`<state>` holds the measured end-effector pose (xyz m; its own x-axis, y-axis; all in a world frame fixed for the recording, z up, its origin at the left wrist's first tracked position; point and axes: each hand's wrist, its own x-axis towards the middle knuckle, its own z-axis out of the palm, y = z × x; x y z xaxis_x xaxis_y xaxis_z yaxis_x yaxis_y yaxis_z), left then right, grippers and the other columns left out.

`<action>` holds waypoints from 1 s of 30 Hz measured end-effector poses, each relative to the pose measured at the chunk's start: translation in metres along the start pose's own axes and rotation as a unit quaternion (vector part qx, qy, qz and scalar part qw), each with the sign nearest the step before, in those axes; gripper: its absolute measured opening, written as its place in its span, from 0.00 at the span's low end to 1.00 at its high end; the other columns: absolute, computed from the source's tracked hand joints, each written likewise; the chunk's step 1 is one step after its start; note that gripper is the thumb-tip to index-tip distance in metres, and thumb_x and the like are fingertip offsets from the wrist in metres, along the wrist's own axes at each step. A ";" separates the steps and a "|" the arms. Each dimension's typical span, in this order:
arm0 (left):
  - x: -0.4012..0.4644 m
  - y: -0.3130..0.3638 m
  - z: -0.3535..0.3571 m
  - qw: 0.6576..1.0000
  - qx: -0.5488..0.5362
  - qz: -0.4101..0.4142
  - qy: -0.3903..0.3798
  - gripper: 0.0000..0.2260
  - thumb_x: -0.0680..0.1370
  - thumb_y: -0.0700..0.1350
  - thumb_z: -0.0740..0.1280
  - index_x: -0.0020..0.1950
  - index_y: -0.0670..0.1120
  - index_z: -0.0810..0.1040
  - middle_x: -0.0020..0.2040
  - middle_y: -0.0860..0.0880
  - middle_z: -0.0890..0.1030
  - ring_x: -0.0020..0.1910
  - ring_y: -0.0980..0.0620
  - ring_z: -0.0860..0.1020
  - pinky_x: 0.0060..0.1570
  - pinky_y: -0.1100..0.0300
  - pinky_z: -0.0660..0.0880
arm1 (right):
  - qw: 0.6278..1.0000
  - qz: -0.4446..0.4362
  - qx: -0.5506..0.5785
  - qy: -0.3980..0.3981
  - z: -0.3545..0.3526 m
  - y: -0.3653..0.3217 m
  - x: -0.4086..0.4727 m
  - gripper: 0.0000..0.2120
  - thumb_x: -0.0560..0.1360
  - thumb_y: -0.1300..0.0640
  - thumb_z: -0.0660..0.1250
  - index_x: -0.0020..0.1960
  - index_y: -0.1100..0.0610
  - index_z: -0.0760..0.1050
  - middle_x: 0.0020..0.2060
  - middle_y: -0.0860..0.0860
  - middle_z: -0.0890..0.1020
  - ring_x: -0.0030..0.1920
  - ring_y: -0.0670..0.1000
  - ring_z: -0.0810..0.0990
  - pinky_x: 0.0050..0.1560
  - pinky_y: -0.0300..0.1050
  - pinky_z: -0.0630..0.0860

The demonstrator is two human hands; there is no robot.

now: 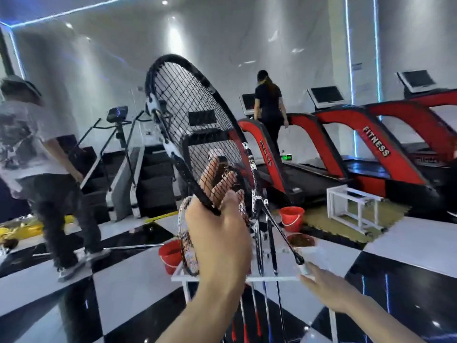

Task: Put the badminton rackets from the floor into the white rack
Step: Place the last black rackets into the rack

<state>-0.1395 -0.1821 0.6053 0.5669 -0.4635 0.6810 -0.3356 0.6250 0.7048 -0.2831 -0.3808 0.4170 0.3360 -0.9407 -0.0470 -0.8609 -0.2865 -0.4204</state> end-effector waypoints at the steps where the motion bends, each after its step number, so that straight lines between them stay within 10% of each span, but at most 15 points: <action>1: -0.001 -0.006 0.003 1.000 0.002 -0.007 -0.009 0.14 0.77 0.37 0.63 0.32 0.48 0.73 0.22 0.57 0.72 0.21 0.60 0.67 0.21 0.71 0.64 | 0.999 -0.008 -0.031 0.000 0.004 0.005 0.002 0.33 0.74 0.32 0.41 0.73 0.48 0.53 0.64 0.51 0.73 0.63 0.55 0.72 0.59 0.51 0.68; 7: -0.007 -0.059 0.041 0.998 0.043 -0.044 -0.022 0.11 0.77 0.38 0.63 0.35 0.43 0.72 0.24 0.55 0.69 0.18 0.60 0.65 0.19 0.72 0.60 | 0.988 -0.053 -0.139 0.048 0.019 0.036 0.019 0.61 0.49 0.27 0.19 0.74 0.52 0.50 0.74 0.50 0.58 0.74 0.53 0.55 0.71 0.53 0.56; 20: -0.050 -0.182 0.113 0.970 0.158 -0.174 -0.064 0.04 0.78 0.40 0.62 0.47 0.44 0.76 0.37 0.47 0.79 0.37 0.39 0.76 0.37 0.54 0.71 | 0.988 -0.083 -0.110 0.067 0.034 0.054 0.027 0.63 0.46 0.27 0.16 0.76 0.52 0.42 0.76 0.47 0.41 0.76 0.49 0.43 0.74 0.50 0.49; 24: -0.059 -0.195 0.122 0.958 0.209 -0.183 -0.073 0.05 0.79 0.38 0.60 0.52 0.43 0.75 0.35 0.55 0.73 0.38 0.47 0.75 0.39 0.56 0.70 | 0.979 -0.068 -0.124 0.144 0.039 0.056 0.031 0.36 0.75 0.34 0.33 0.68 0.49 0.67 0.68 0.41 0.62 0.66 0.40 0.68 0.59 0.48 0.75; 26: -0.063 -0.205 0.123 0.949 0.235 -0.194 -0.076 0.08 0.78 0.38 0.59 0.54 0.40 0.76 0.34 0.53 0.73 0.35 0.48 0.72 0.37 0.57 0.67 | 0.983 -0.056 -0.111 0.138 0.047 0.062 0.032 0.33 0.76 0.37 0.35 0.60 0.50 0.72 0.56 0.42 0.81 0.54 0.42 0.81 0.43 0.43 0.81; 30: -0.064 -0.217 0.126 0.931 0.280 -0.207 -0.108 0.10 0.79 0.39 0.58 0.58 0.43 0.74 0.39 0.48 0.79 0.39 0.45 0.79 0.38 0.56 0.74 | 0.983 -0.045 -0.100 0.151 0.056 0.065 0.034 0.38 0.76 0.38 0.34 0.52 0.50 0.81 0.49 0.45 0.85 0.48 0.46 0.84 0.37 0.42 0.81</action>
<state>-0.1979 -0.3667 0.4336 0.5909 -0.7451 0.3092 -0.4953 -0.0325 0.8681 -0.3061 -0.4211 0.3373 0.3126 -0.9121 0.2653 -0.9004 -0.3734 -0.2230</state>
